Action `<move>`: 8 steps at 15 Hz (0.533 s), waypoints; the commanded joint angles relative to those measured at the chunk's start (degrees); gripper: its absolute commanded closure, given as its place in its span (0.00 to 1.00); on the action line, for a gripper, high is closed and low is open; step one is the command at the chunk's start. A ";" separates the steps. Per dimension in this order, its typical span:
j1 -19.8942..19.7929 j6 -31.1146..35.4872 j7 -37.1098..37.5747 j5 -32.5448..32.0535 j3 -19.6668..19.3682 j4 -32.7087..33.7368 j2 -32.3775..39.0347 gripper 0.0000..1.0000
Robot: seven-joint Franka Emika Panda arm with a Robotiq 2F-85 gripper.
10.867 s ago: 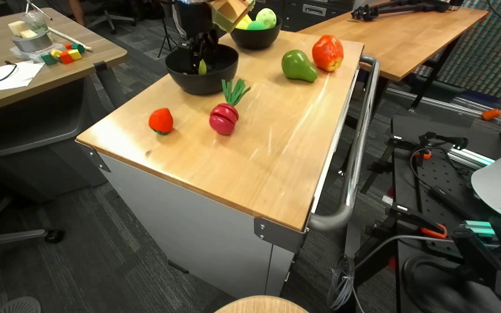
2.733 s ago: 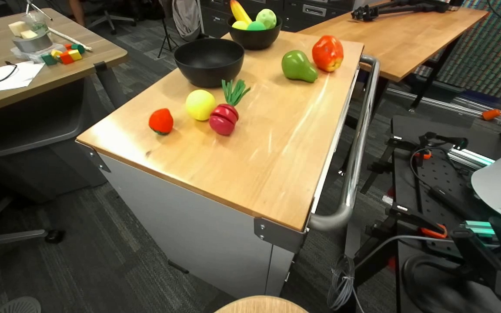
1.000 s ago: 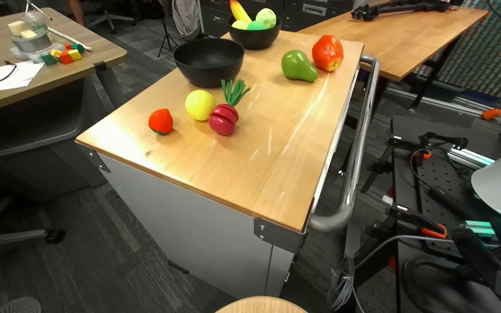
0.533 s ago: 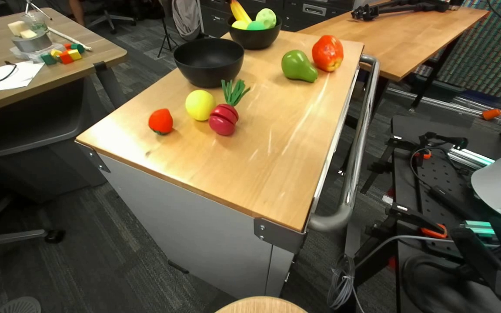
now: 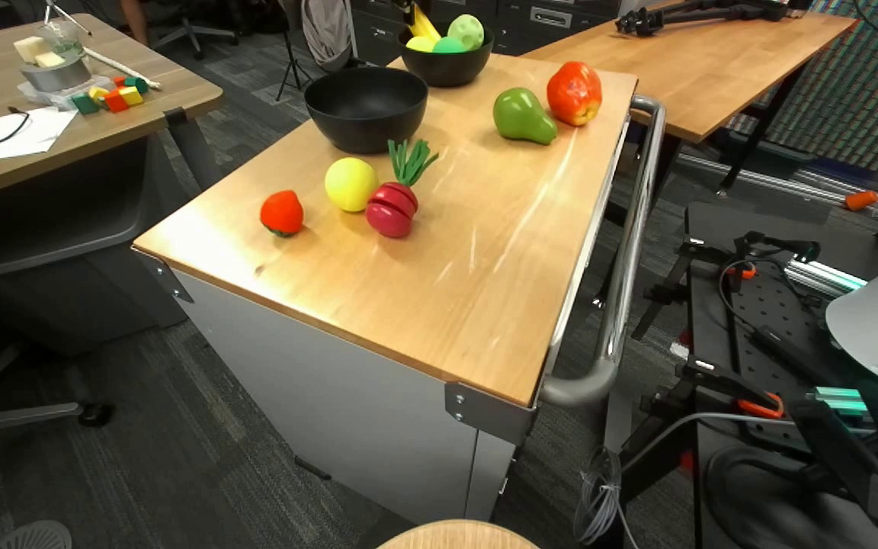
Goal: Take the toy fruits and vegetables from the black bowls and place them on the table
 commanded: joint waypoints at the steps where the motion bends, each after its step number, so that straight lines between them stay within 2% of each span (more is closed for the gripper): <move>1: 0.71 -1.70 -0.08 -0.19 -0.60 2.90 1.50 0.86; 3: 0.80 -1.71 -0.06 -0.31 -0.65 2.88 1.51 0.84; 5: 0.83 -1.69 0.16 -0.34 -0.75 2.55 1.34 0.89; 8: 1.21 -1.78 0.22 -0.66 -0.89 1.26 -0.36 0.90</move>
